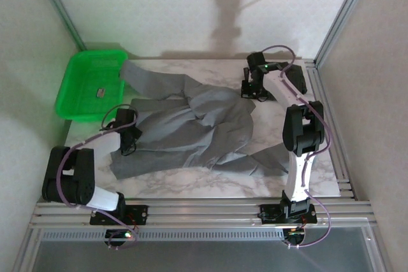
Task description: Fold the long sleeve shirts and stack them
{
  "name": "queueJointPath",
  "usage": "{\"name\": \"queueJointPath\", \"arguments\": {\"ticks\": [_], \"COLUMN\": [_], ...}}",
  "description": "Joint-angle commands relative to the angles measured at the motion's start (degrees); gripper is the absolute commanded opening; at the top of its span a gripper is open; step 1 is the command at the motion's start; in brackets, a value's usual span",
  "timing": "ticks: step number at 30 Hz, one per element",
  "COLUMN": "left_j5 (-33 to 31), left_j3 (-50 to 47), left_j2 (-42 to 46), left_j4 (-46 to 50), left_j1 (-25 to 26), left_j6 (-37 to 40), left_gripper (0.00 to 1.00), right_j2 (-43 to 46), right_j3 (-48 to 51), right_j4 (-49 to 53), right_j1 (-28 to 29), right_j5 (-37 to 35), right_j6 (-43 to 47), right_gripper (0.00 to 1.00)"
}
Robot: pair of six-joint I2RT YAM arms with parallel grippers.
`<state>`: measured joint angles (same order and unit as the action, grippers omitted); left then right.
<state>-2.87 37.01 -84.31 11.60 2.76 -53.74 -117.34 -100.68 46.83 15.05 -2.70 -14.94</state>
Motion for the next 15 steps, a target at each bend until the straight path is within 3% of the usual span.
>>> {"name": "queueJointPath", "arguments": {"ticks": [1,7,10,11,13,15], "left_j5": [-0.23,-1.64,0.1,0.99,2.68,2.92], "left_j3": [0.91,5.71,10.8,13.22,19.79,26.26], "left_j2": [-4.45,-8.43,-9.58,-10.15,-11.51,-11.65], "left_j4": [4.28,4.18,2.6,2.5,3.16,5.79], "left_j1": [-0.48,-0.57,-0.33,-0.22,0.6,1.59], "left_j6": [1.43,0.51,0.82,1.14,2.28,3.0], "left_gripper": [0.52,0.54,0.64,0.68,0.75,0.82], "right_j2": [-3.02,-5.82,-8.63,-9.32,-10.04,-7.73], "right_j3": [-3.28,-7.28,-11.18,-12.47,-15.17,-16.0], "right_j4": [-2.18,-3.85,-5.97,-7.02,-7.7,-6.49], "right_j1": [-3.48,-8.32,-9.96,-10.2,-10.82,-11.33], "right_j5": [-6.07,-11.45,-7.09,-3.97,1.7,2.63], "right_j6": [-3.84,-8.97,-8.15,-7.17,-6.54,-7.02], "right_gripper": [0.0,0.0,0.06,0.11,0.38,0.57]}}
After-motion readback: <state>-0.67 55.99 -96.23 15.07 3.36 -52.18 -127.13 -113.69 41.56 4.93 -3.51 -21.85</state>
